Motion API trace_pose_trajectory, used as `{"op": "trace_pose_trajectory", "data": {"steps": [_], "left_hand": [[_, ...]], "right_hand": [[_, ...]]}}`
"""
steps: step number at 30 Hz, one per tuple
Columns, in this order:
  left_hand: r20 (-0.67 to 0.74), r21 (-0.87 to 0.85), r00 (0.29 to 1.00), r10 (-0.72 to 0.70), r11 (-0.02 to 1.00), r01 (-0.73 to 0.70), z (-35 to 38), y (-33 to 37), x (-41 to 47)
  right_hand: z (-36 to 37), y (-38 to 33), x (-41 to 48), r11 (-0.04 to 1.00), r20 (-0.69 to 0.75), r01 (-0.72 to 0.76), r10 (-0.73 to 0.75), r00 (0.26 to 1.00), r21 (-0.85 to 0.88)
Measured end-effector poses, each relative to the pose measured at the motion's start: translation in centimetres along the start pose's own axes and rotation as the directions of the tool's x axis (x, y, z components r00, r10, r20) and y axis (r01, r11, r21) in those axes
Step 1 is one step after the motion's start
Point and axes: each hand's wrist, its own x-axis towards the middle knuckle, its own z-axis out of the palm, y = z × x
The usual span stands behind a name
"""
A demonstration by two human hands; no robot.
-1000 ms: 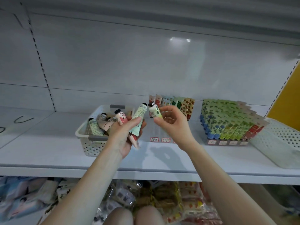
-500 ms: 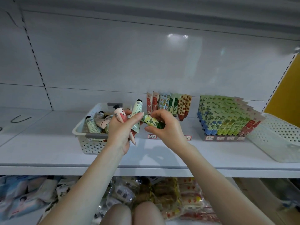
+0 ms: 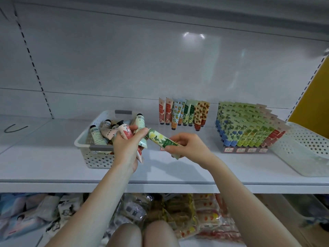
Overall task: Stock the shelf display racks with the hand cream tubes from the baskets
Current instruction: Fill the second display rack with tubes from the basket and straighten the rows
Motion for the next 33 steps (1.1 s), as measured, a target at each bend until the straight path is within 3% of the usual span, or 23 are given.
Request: {"op": "trace_pose_trajectory", "data": {"steps": [2, 4, 6, 8, 10, 12, 16, 21, 28, 33], "left_hand": [[-0.004, 0.002, 1.000, -0.002, 1.000, 0.002, 0.0, -0.3, 0.2], [0.004, 0.032, 1.000, -0.010, 0.999, 0.009, 0.3, -0.9, 0.3], [0.010, 0.062, 1.000, -0.030, 0.998, 0.029, 0.7, -1.5, 0.2], [0.023, 0.063, 0.998, -0.050, 0.997, 0.048, 1.2, -2.0, 0.0], [0.050, 0.053, 0.997, -0.067, 0.997, 0.064, 1.6, -2.3, 0.1], [0.067, 0.038, 0.994, -0.084, 0.996, 0.082, 1.8, -2.5, 0.3], [0.101, -0.013, 0.985, -0.142, 0.990, 0.144, 1.8, -3.1, 1.1], [0.158, 0.000, 0.973, -0.167, 0.986, 0.169, 1.9, -3.9, 1.7], [0.191, 0.109, 0.966, -0.173, 0.982, 0.155, 2.1, -5.1, 2.4], [0.185, 0.129, 0.970, -0.160, 0.982, 0.138, 2.1, -5.6, 3.0]], "right_hand": [[-0.4, 0.8, 0.1, 0.951, -0.034, -0.082, 0.097, 0.995, 0.298], [-0.7, 1.3, 0.3, 0.816, -0.072, -0.104, 0.175, 0.982, 0.568], [-1.2, 1.6, 0.6, 0.705, -0.133, -0.064, 0.221, 0.966, 0.706], [-2.0, 1.8, 0.9, 0.682, -0.234, 0.019, 0.224, 0.946, 0.731], [-3.2, 2.0, 1.4, 0.754, -0.371, 0.102, 0.196, 0.908, 0.649], [-4.3, 2.5, 2.3, 0.882, -0.504, 0.119, 0.147, 0.851, 0.456], [-5.8, 4.1, 4.5, 0.997, -0.632, -0.007, 0.056, 0.773, 0.080], [-6.8, 4.6, 7.4, 0.977, -0.659, -0.076, -0.075, 0.749, -0.197], [-7.7, 3.2, 11.7, 0.902, -0.621, -0.107, -0.198, 0.758, -0.418], [-7.5, 3.3, 13.5, 0.869, -0.571, -0.117, -0.209, 0.794, -0.481]]}}
